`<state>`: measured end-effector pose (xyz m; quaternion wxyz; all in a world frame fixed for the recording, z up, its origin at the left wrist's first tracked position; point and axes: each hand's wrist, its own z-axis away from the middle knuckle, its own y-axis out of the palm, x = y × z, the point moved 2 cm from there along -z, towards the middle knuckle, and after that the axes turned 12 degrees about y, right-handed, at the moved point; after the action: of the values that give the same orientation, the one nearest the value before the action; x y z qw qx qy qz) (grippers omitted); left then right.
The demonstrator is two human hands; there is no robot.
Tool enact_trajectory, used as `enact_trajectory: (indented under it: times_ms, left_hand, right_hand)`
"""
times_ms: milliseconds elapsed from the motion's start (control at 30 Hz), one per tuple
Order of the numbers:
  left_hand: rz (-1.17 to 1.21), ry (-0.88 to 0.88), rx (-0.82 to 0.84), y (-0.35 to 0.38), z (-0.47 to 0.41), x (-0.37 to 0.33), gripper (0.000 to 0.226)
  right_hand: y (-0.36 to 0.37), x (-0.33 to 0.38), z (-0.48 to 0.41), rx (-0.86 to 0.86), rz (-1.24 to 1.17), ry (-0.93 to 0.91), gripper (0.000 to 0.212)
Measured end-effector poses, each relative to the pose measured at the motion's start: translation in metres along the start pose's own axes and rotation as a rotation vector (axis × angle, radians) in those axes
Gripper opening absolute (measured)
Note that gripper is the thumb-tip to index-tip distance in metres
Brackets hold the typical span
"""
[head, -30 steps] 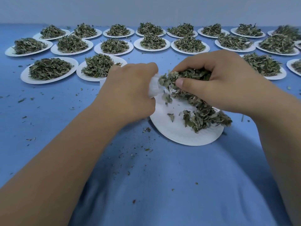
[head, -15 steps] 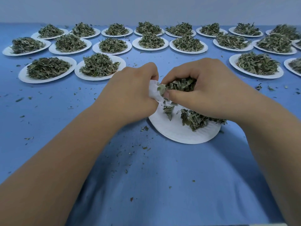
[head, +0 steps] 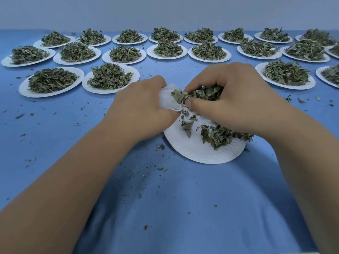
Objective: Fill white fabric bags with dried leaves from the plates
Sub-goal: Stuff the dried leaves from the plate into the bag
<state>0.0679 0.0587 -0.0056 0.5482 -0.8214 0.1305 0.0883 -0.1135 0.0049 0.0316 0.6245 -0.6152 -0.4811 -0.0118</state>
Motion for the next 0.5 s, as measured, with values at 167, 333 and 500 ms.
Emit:
enact_trajectory:
  times_ms: [167, 333, 500]
  left_hand:
    - [0.024, -0.045, 0.075, 0.0065, 0.0023, 0.0006, 0.041]
    - [0.011, 0.005, 0.046, 0.007, 0.0015, -0.0007, 0.029]
    - [-0.059, 0.113, -0.015, 0.0058, 0.0032, -0.0048, 0.025]
  right_hand:
    - [0.0, -0.0019, -0.0001, 0.016, 0.098, -0.004, 0.013]
    - [0.0045, 0.0011, 0.0013, 0.066, 0.032, 0.011, 0.018]
    - [0.0057, 0.0015, -0.0014, -0.009, 0.016, 0.042, 0.02]
